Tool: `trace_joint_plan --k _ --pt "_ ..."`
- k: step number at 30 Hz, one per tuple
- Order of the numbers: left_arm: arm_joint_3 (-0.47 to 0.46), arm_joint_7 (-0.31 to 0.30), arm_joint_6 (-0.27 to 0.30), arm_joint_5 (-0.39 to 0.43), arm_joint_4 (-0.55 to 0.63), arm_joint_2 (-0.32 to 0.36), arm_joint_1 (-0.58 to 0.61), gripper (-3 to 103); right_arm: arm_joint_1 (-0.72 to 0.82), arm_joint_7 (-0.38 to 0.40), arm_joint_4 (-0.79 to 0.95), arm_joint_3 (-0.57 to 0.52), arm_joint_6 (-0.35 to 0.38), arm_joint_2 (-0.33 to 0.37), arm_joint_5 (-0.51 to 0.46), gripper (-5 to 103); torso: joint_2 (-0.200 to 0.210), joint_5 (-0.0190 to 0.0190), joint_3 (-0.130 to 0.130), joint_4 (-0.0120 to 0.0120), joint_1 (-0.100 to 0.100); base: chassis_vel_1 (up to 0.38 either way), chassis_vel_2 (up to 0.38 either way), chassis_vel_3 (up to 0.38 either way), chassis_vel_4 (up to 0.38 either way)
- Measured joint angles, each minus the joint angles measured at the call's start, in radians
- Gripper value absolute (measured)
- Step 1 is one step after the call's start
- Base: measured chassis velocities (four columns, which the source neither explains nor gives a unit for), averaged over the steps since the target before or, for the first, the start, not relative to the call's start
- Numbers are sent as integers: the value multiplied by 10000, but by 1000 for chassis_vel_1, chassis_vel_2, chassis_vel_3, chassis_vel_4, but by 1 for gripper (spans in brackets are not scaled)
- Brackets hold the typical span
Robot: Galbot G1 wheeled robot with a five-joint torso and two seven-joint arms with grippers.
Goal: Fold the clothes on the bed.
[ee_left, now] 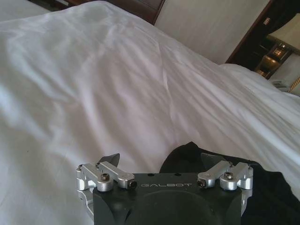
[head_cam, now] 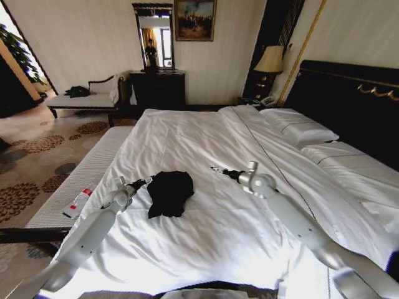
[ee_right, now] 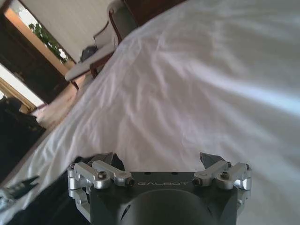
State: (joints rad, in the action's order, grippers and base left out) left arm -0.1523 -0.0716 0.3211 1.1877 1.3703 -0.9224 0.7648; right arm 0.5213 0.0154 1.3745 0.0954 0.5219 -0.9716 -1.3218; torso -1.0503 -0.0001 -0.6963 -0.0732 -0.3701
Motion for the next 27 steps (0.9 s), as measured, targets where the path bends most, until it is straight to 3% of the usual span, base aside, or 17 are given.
trace_joint_plan --k 8,18,27 --pt "-366 -94 54 163 854 464 808 99 -409 -77 -1091 270 -30 -963 111 100 -2 0 2 -1 3 0 0 0 0" --pt "-525 -308 76 156 1404 517 1203 99 -1112 -213 -2494 636 -84 -2342 314 100 -2 0 1 0 3 0 0 0 0" --pt "-456 -349 90 219 1534 575 1228 99 -1259 -460 -3297 717 -178 -2720 652 101 -3 0 1 -3 2 0 0 0 0"
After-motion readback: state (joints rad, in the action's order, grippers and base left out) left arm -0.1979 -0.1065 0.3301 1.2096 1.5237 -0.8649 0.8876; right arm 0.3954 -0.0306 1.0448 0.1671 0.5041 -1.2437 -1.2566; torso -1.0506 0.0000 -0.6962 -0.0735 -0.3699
